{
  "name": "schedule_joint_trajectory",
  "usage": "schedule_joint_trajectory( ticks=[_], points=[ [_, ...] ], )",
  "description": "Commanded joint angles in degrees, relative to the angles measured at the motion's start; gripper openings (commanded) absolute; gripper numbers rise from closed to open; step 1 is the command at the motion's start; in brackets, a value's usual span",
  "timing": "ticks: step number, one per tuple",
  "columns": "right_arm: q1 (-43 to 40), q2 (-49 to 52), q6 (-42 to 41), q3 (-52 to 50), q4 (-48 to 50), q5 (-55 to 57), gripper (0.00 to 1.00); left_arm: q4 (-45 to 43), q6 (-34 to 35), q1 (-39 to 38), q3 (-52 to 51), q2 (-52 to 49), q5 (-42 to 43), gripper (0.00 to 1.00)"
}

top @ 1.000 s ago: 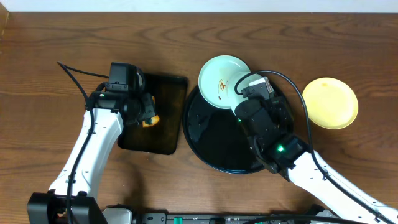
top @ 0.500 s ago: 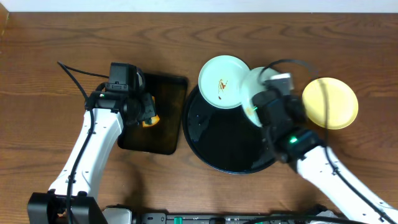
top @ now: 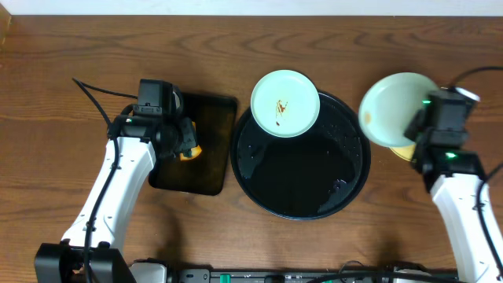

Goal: Clean dirty plates on tray and stack at the side
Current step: 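Set the light-blue plate onto the yellow plate and release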

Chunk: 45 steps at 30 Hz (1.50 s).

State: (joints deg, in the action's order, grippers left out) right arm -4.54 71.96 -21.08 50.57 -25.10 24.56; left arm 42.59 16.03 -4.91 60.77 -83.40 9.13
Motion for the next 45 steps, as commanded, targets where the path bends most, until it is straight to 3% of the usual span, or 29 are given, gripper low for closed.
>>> schedule_joint_trajectory(
  ticks=[1,9,16,17,18,20,30,35,41,45],
  points=[
    [-6.8,-0.5,-5.1,1.4,0.6,-4.5,0.01,0.0,-1.0,0.3,-0.7,0.2,0.7,0.08],
    [-15.7,7.3,-6.8,1.4,1.8,-8.7,0.01,0.0,-1.0,0.3,-0.7,0.2,0.7,0.08],
    [-16.4,10.5,-6.2,1.4,5.1,-9.9,0.02,0.0,-1.0,0.3,-0.7,0.2,0.7,0.08],
    [-16.4,10.4,-6.0,1.4,5.6,-10.3,0.06,0.0,-1.0,0.3,-0.7,0.2,0.7,0.08],
    [-16.3,10.2,-4.9,1.4,6.2,-12.1,0.20,0.0,-1.0,0.3,-0.7,0.2,0.7,0.08],
    [-15.9,10.0,-2.8,1.5,7.0,-15.6,0.32,0.0,-1.0,0.3,-0.7,0.2,0.7,0.08],
    [-2.3,9.0,9.6,2.4,7.3,-33.8,0.37,0.0,-1.0,0.3,-0.7,0.2,0.7,0.08],
    [7.1,9.4,14.6,5.3,2.8,-33.5,0.44,0.0,-1.0,0.3,-0.7,0.2,0.7,0.08],
    [11.8,14.2,15.3,16.9,-6.1,-34.6,0.46,0.0,-1.0,0.3,-0.7,0.2,0.7,0.08],
    [14.6,19.3,15.2,20.0,-5.6,-35.9,0.56,0.0,-1.0,0.3,-0.7,0.2,0.7,0.08]
  ],
)
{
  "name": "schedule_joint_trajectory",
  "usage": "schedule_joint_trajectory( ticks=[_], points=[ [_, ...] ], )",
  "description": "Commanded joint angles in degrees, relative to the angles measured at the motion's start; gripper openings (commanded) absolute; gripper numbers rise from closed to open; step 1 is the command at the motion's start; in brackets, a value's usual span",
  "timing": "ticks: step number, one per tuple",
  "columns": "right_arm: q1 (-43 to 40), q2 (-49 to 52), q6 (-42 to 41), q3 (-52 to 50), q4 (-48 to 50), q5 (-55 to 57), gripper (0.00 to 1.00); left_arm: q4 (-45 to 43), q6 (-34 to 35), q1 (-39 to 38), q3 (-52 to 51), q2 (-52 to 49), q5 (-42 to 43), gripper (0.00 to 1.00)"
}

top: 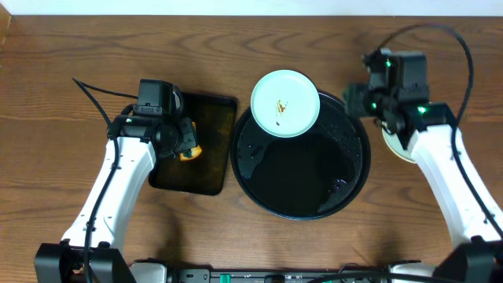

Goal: Clean dirty plates on tray and stack at the side
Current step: 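Set the light-blue plate onto the yellow plate and release, then pinch the upper light-blue plate rim and drag it to tray center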

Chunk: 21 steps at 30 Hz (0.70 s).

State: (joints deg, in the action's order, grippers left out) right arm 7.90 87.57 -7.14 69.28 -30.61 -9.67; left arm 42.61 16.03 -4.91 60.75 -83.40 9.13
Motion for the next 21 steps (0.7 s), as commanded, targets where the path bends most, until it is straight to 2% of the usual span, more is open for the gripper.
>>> schedule_joint_trajectory(
  ticks=[1,9,15,21],
  points=[
    [2.9,5.1,0.9,1.3,0.7,-1.4,0.56,0.0,-1.0,0.3,-0.6,0.2,0.7,0.08],
    [5.3,18.3,-5.4,1.3,6.5,-1.1,0.54,0.0,-1.0,0.3,-0.6,0.2,0.7,0.08],
    [5.4,23.9,-10.3,1.3,10.5,-1.3,0.52,0.0,-1.0,0.3,-0.6,0.2,0.7,0.08],
    [6.9,27.3,-11.7,1.2,11.3,-2.9,0.38,0.0,-1.0,0.3,-0.6,0.2,0.7,0.08]
  ],
)
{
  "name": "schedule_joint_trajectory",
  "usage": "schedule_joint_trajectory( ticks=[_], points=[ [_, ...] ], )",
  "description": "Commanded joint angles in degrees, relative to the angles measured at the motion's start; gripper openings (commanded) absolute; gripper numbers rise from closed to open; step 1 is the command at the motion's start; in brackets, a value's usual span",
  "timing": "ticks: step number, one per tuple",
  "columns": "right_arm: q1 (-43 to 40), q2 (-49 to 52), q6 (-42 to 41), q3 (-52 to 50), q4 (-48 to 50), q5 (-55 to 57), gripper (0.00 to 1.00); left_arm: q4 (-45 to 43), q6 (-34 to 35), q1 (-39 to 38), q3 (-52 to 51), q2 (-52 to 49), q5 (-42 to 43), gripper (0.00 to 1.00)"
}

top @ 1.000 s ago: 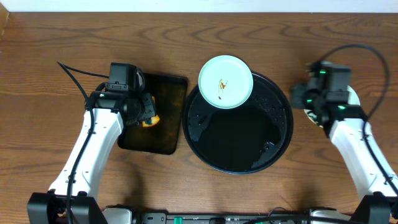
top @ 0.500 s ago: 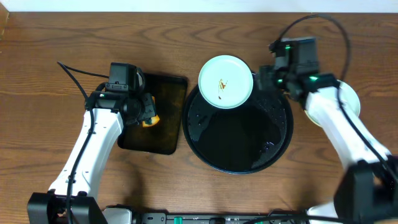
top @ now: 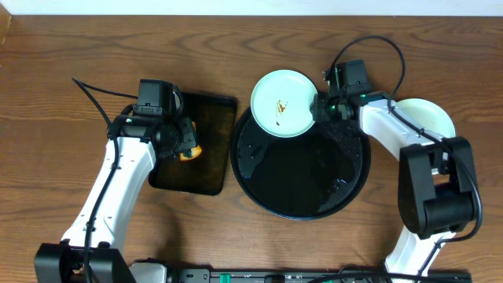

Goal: Clean dirty plates on tray and stack at the side
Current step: 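Pinch the upper light-blue plate rim and drag it to tray center, then dip the sponge in the black rectangular tray with left gripper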

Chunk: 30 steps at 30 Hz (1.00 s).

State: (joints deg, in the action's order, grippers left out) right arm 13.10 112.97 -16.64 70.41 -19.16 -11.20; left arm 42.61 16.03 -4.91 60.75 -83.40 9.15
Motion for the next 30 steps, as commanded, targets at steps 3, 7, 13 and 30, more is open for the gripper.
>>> schedule_joint_trajectory(
  ticks=[3,7,13,30],
  points=[
    [2.6,2.7,-2.2,0.1,-1.1,-0.7,0.22,0.0,-1.0,0.3,-0.6,0.2,0.7,0.08],
    [2.8,2.7,-2.2,0.1,-1.4,-0.4,0.01,0.2,-1.0,0.3,-0.6,0.2,0.7,0.08],
    [2.6,0.9,-2.2,0.1,-8.0,2.0,0.01,0.3,-1.0,0.3,-0.6,0.2,0.7,0.08],
    [2.7,-4.5,-1.4,0.1,-28.1,8.9,0.01,-2.9,-15.0,-1.7,-0.7,-5.9,0.7,0.08]
  ],
)
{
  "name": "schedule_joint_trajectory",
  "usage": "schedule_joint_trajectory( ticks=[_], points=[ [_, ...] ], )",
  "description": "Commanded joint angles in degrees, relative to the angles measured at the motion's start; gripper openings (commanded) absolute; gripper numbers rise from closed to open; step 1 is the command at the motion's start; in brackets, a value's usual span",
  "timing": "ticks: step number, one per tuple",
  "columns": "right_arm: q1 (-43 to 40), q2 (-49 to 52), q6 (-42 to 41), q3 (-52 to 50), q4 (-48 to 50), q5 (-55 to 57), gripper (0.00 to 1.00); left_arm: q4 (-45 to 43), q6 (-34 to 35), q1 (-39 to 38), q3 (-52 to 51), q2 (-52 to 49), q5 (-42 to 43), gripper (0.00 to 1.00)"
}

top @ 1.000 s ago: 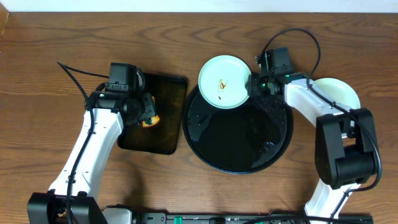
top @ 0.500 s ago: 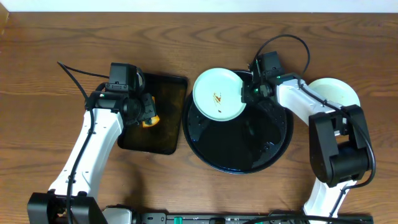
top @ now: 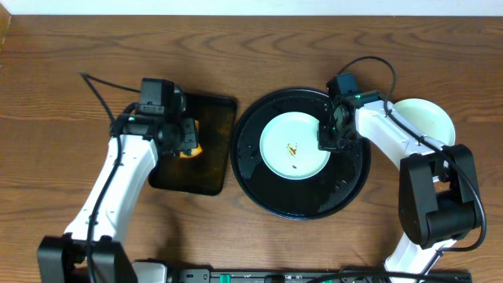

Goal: Clean dirty plates on tray and stack at the side
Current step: 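Dip the sponge in the black rectangular tray with left gripper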

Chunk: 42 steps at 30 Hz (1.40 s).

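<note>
A pale green plate (top: pixel 293 146) with a brown smear lies flat in the middle of the round black tray (top: pixel 259 185). My right gripper (top: pixel 328 137) is at the plate's right rim and appears shut on it. A second pale green plate (top: pixel 427 119) rests on the table at the right. Over the dark square mat (top: pixel 206 157), my left gripper (top: pixel 187 141) holds a yellow sponge (top: pixel 189 152).
Cables run from both arms across the brown wooden table (top: pixel 251 47). The table's far edge runs along the top of the overhead view.
The dirty plate was on the tray's far rim; now it lies in the tray's middle with my right gripper at its right rim. The left arm has hardly moved.
My right gripper held a pale green plate out at the right, beyond the tray. That plate then lay on the table at the right. The gripper was at the dirty plate on the tray's far rim, and that plate now lies in the tray's middle.
</note>
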State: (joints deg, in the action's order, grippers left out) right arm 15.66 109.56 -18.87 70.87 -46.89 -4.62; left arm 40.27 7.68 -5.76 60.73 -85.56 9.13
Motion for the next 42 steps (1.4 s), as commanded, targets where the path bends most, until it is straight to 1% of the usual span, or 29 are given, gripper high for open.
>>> schedule_joint_trajectory(
  ticks=[1,8,11,13,14,16,18,19,20,21,23,24,25,27,28,31,32,33,34,36,37,38,40,41,42],
  points=[
    [0.2,-1.1,0.9,-0.4,-0.3,2.3,0.01,-0.8,-7.3,-1.1,-0.6,-5.2,0.8,0.08],
    [0.2,-1.1,1.8,-0.4,-0.5,2.3,0.01,-1.6,-8.0,-1.6,-0.6,-15.3,0.8,0.08],
    [0.2,-1.1,1.8,-0.4,-0.5,2.3,0.01,-1.6,-8.1,-1.6,-0.6,-17.9,0.5,0.08],
    [0.2,-1.1,1.8,-0.4,-0.5,2.3,0.01,-1.8,-7.7,-1.6,-0.6,-18.6,-3.0,0.08],
    [0.2,-1.1,1.8,-0.4,-0.5,2.2,0.01,-1.8,-5.6,-1.6,-0.6,-18.6,-7.2,0.08],
    [0.2,-1.1,1.8,-0.4,-0.5,2.3,0.01,-1.7,1.4,-1.6,-0.6,-18.6,-15.2,0.08],
    [0.2,-1.1,1.8,-0.4,-0.6,2.3,0.01,-1.6,5.1,-1.6,-0.6,-18.6,-17.7,0.08],
    [0.2,-1.1,1.8,-0.4,-0.7,2.3,0.01,-1.9,6.1,-1.6,-0.6,-18.6,-16.8,0.08],
    [0.2,-1.1,1.8,-0.4,-0.8,2.3,0.01,-2.3,6.0,-1.6,-0.6,-18.6,-14.0,0.08],
    [0.2,-1.1,1.8,-0.4,-0.9,2.3,0.01,-3.1,2.6,-1.6,-0.6,-18.6,-7.6,0.07],
    [0.2,-1.1,1.8,-0.4,-1.0,2.3,0.01,-4.1,-7.9,-1.6,-0.6,-18.6,7.5,0.07],
    [0.2,-1.1,1.8,-0.4,-1.0,2.3,0.01,-4.3,-11.0,-1.6,-0.6,-18.6,12.3,0.08],
    [0.2,-1.1,1.8,-0.4,-1.0,2.3,0.01,-4.7,-12.0,-1.7,-0.6,-18.6,14.5,0.07],
    [0.2,-1.1,1.8,-0.4,-1.0,2.3,0.01,-5.0,-11.5,-1.7,-0.6,-18.6,11.6,0.08],
    [0.2,-1.1,1.8,-0.4,-1.0,2.3,0.01,-5.1,-9.6,-1.7,-0.6,-18.6,7.4,0.08],
    [0.2,-1.1,1.8,-0.4,-1.0,2.3,0.01,-3.8,1.6,-1.7,-0.6,-18.6,-9.7,0.08],
    [0.2,-1.1,1.8,-0.4,-1.0,2.3,0.01,-3.4,3.3,-1.7,-0.6,-18.6,-11.9,0.08],
    [0.2,-1.1,1.8,-0.4,-1.0,2.3,0.01,-3.2,3.5,-1.7,-0.6,-18.6,-12.0,0.07],
    [0.2,-1.1,1.8,-0.4,-1.0,2.3,0.01,-3.3,2.1,-1.7,-0.6,-18.6,-9.2,0.08],
    [0.2,-1.1,1.8,-0.4,-1.0,2.3,0.01,-3.3,-7.6,-1.7,-0.6,-18.6,2.3,0.07],
    [0.2,-1.1,1.8,-0.4,-1.0,2.3,0.01,-3.3,-10.5,-1.7,-0.6,-18.6,5.9,0.07],
    [0.2,-1.1,1.8,-0.4,-1.0,2.3,0.01,-3.8,-10.8,-1.7,-0.6,-18.6,5.6,0.08],
    [0.2,-1.1,1.8,-0.4,-1.0,2.3,0.01,-3.8,-1.5,-1.7,-0.5,-18.6,-4.5,0.08],
    [0.2,-1.1,1.8,-0.4,-1.1,2.3,0.01,-3.1,5.2,-1.7,-0.5,-18.6,-10.6,0.08],
    [0.2,-1.1,1.8,-0.4,-1.1,2.3,0.01,-2.5,8.3,-1.7,-0.5,-18.5,-12.9,0.08]
  ],
)
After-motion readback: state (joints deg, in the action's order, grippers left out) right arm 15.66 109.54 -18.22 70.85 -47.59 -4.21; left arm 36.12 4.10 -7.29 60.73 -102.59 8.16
